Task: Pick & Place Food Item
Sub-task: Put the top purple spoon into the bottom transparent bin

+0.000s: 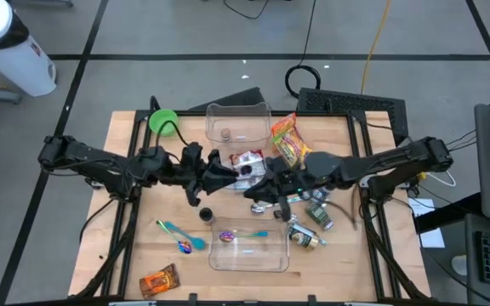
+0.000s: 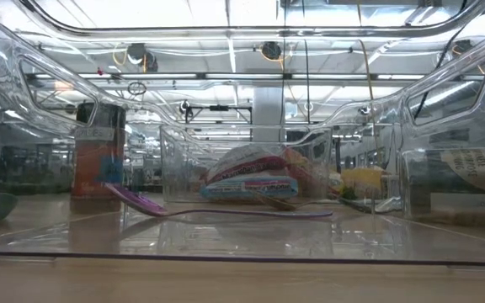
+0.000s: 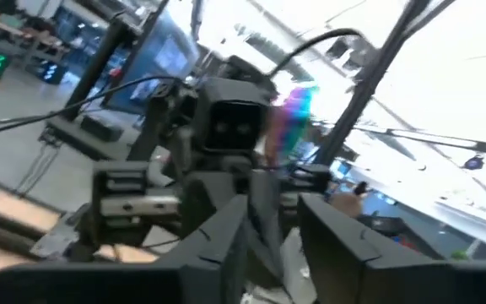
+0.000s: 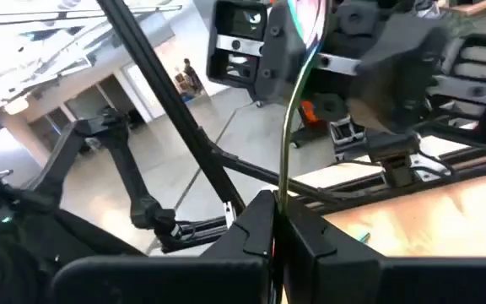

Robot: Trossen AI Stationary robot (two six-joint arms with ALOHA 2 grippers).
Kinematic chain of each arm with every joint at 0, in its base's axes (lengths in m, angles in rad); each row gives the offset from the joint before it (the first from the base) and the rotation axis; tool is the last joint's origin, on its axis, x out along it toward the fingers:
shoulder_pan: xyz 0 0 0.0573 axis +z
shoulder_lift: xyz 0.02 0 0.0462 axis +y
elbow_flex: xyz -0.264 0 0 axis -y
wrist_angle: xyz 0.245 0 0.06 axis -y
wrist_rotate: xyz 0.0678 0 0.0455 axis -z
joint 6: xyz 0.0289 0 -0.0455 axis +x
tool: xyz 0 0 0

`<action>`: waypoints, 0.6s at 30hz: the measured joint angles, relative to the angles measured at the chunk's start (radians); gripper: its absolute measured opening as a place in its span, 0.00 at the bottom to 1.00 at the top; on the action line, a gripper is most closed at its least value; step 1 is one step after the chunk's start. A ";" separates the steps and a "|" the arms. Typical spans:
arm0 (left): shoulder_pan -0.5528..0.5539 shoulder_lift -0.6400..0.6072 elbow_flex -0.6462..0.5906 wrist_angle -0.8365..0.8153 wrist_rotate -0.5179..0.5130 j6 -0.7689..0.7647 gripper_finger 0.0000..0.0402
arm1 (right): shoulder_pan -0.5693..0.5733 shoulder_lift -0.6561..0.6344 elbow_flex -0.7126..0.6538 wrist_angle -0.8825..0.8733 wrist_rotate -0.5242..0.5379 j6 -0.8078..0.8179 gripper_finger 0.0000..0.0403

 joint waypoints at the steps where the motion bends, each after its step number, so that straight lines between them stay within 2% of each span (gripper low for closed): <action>1: -0.001 -0.013 0.000 -0.003 0.003 0.003 0.33 | 0.001 -0.018 0.000 -0.029 0.002 -0.006 0.00; 5: -0.001 -0.073 0.000 -0.003 0.006 0.068 0.39 | 0.022 -0.065 0.000 -0.162 0.022 -0.014 0.00; 10: 0.000 -0.180 0.001 -0.019 0.005 0.159 0.41 | 0.080 -0.077 0.000 -0.289 0.088 -0.013 0.00; 15: 0.001 -0.294 0.001 -0.140 -0.024 0.229 0.41 | 0.118 -0.006 0.001 -0.349 0.081 0.042 0.00; 18: 0.001 -0.353 0.001 -0.218 -0.046 0.240 0.41 | 0.131 0.044 0.002 -0.351 0.028 0.076 0.00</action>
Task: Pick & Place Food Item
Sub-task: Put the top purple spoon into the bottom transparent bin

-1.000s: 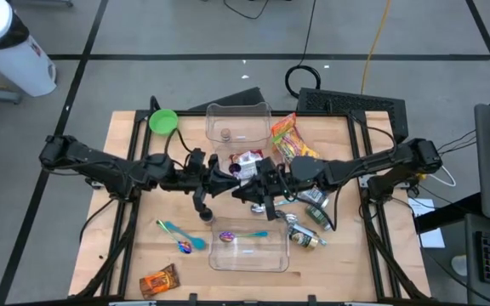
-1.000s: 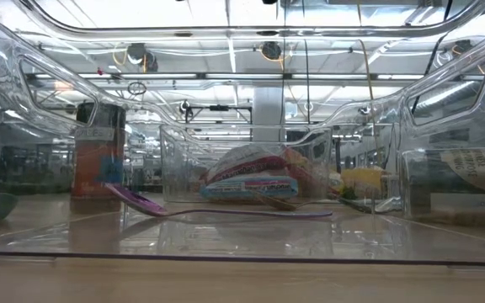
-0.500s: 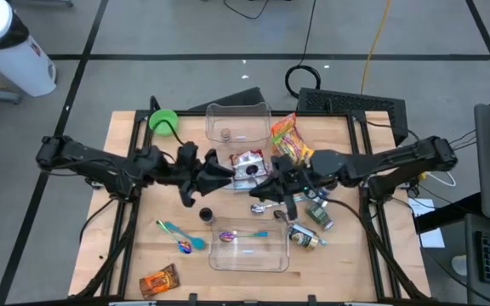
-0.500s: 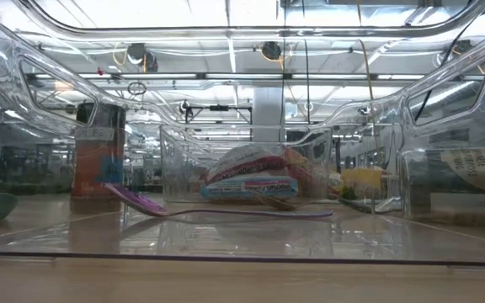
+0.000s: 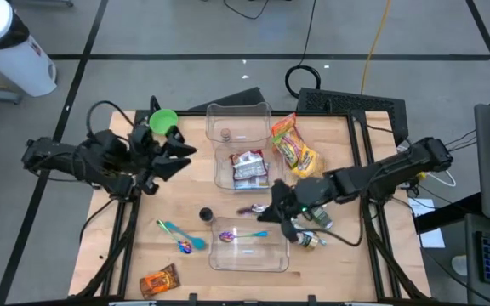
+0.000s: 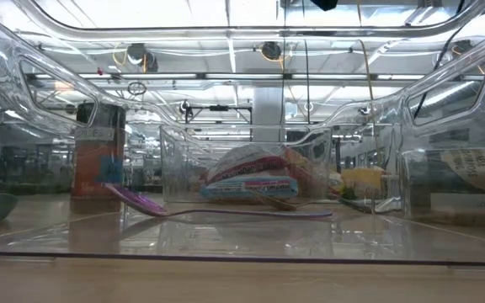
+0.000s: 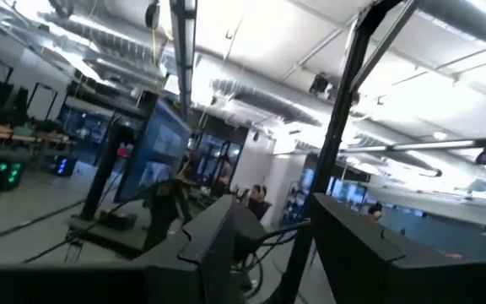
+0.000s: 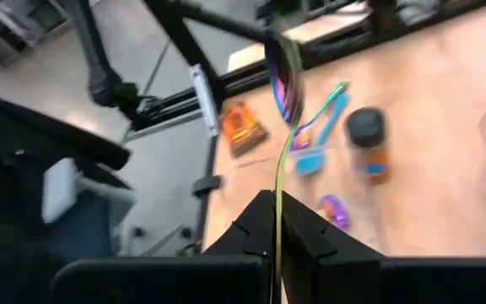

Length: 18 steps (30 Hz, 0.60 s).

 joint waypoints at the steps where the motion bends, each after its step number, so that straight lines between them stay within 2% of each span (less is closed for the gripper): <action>1: 0.000 -0.012 0.000 -0.019 0.000 -0.001 0.41 | 0.000 0.018 0.006 0.003 -0.020 0.011 0.00; 6: 0.000 -0.042 0.000 -0.104 0.000 -0.006 0.41 | 0.001 0.110 0.042 -0.009 -0.099 0.012 0.00; 14: 0.000 -0.040 0.000 -0.203 0.000 -0.075 0.41 | -0.008 0.227 0.171 -0.075 -0.123 -0.054 0.00; 18: 0.000 -0.040 0.000 -0.223 0.001 -0.090 0.41 | -0.008 0.287 0.189 -0.080 -0.126 -0.067 0.00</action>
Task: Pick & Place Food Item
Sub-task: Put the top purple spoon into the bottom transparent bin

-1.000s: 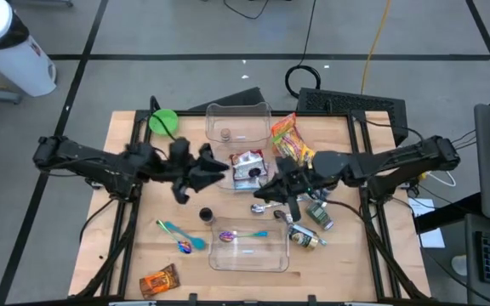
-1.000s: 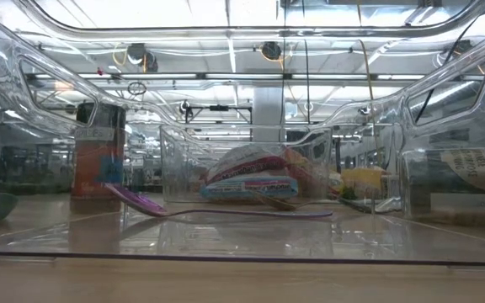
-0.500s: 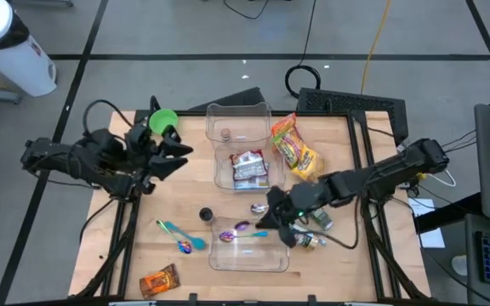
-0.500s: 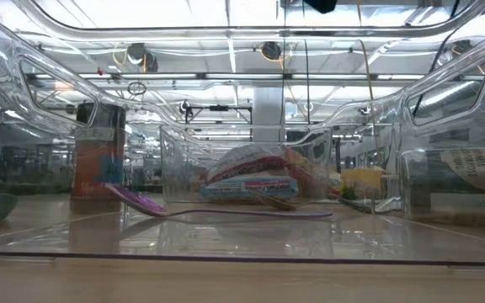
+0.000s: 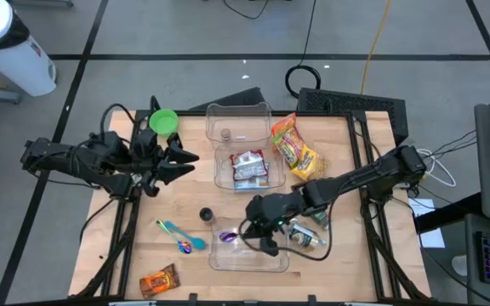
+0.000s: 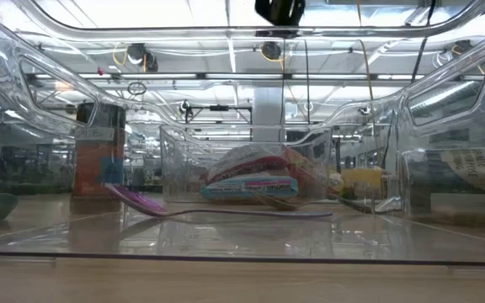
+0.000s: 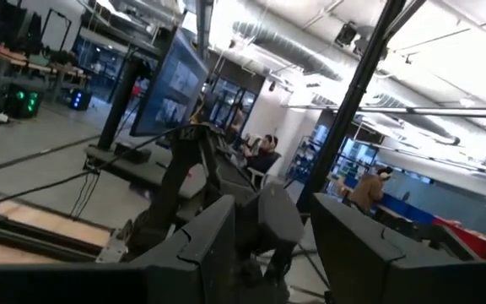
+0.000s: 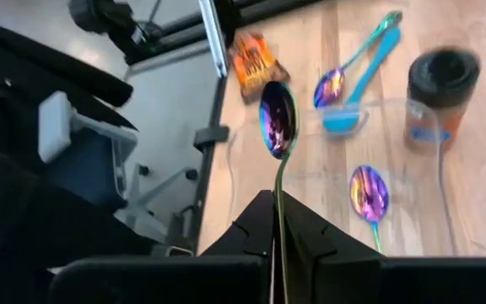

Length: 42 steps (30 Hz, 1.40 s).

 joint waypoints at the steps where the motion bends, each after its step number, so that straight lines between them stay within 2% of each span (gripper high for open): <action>1: 0.000 -0.001 0.000 -0.006 0.003 0.001 0.41 | 0.000 0.017 0.000 0.004 0.000 0.007 0.00; 9: 0.000 0.000 0.000 -0.111 0.007 -0.010 0.41 | 0.000 0.124 0.000 0.020 0.007 0.060 0.00; 12: 0.000 0.000 0.000 -0.142 0.007 -0.025 0.41 | 0.000 0.165 0.000 0.030 0.051 0.089 0.00; 19: 0.000 0.000 0.000 -0.170 -0.018 -0.027 0.41 | 0.002 0.229 0.000 0.090 0.066 0.128 0.00; 25: 0.000 0.000 0.000 -0.173 -0.018 -0.026 0.41 | -0.012 0.228 -0.037 0.091 0.180 0.161 0.00; 28: 0.000 0.000 0.000 -0.174 -0.018 -0.030 0.41 | -0.017 0.232 -0.055 0.083 0.198 0.191 0.00; 35: 0.000 0.000 0.000 -0.175 -0.019 -0.030 0.41 | 0.030 0.230 -0.075 0.086 0.338 0.231 0.00; 42: 0.000 0.007 0.000 -0.181 -0.050 -0.030 0.41 | 0.051 0.269 -0.077 0.087 0.352 0.247 0.00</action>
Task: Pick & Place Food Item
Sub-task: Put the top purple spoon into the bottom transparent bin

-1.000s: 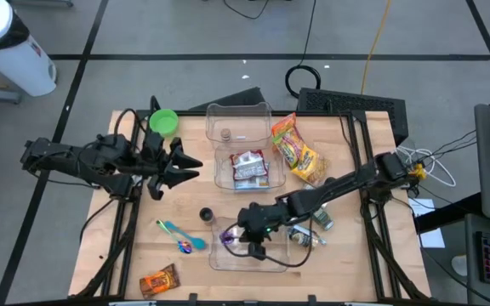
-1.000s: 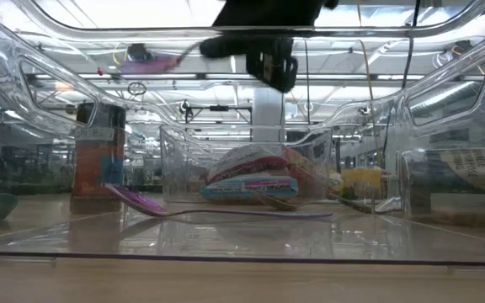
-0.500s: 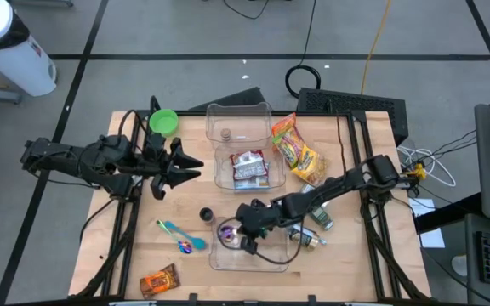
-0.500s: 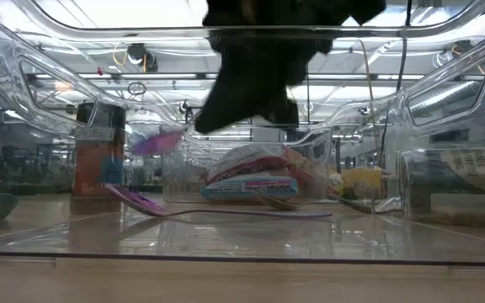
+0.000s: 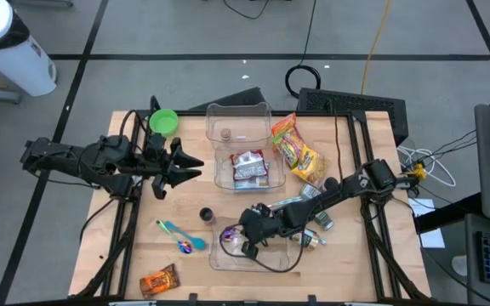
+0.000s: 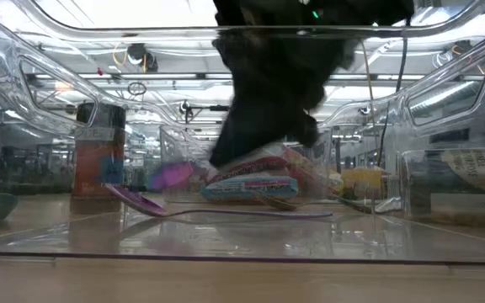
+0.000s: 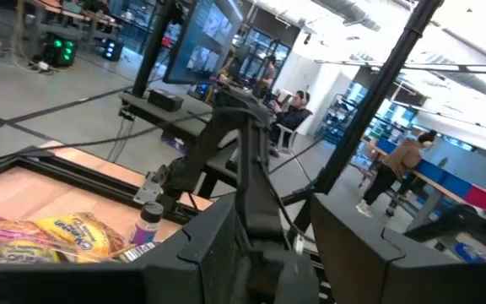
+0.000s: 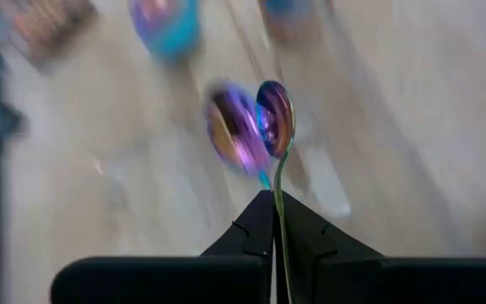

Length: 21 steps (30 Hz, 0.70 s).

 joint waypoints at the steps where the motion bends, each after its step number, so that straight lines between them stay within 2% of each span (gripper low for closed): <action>1: 0.000 0.007 0.000 0.003 -0.008 0.000 0.41 | 0.003 0.006 0.000 0.012 0.001 0.005 0.00; 3: 0.000 0.017 -0.001 -0.004 -0.020 0.000 0.41 | 0.004 0.023 0.005 0.053 -0.003 0.003 0.00; 21: 0.000 0.101 -0.001 0.010 -0.019 -0.053 0.41 | 0.003 0.024 0.004 0.046 -0.026 -0.045 0.01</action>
